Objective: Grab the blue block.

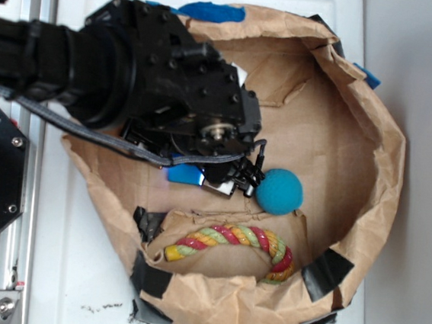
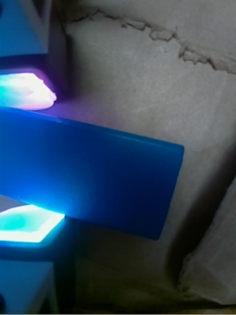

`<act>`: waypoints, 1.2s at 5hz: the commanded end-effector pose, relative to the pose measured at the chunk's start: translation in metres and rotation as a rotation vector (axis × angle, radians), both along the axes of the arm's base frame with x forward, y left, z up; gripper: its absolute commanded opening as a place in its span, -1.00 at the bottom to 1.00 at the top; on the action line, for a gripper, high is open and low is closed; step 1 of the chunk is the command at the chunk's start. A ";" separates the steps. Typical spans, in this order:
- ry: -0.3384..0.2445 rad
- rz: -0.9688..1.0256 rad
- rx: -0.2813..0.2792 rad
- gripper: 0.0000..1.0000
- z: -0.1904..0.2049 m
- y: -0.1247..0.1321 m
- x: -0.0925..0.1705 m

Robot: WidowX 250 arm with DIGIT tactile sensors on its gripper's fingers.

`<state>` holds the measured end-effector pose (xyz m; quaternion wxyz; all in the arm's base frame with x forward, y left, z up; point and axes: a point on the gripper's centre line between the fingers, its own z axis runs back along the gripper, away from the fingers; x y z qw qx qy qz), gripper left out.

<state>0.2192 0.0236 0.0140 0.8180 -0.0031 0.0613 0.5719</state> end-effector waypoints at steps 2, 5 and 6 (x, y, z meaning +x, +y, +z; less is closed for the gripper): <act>-0.035 -0.460 0.081 -1.00 0.076 0.022 0.015; -0.122 -0.854 0.208 -1.00 0.149 0.009 0.010; -0.205 -0.876 0.175 -1.00 0.174 0.013 0.017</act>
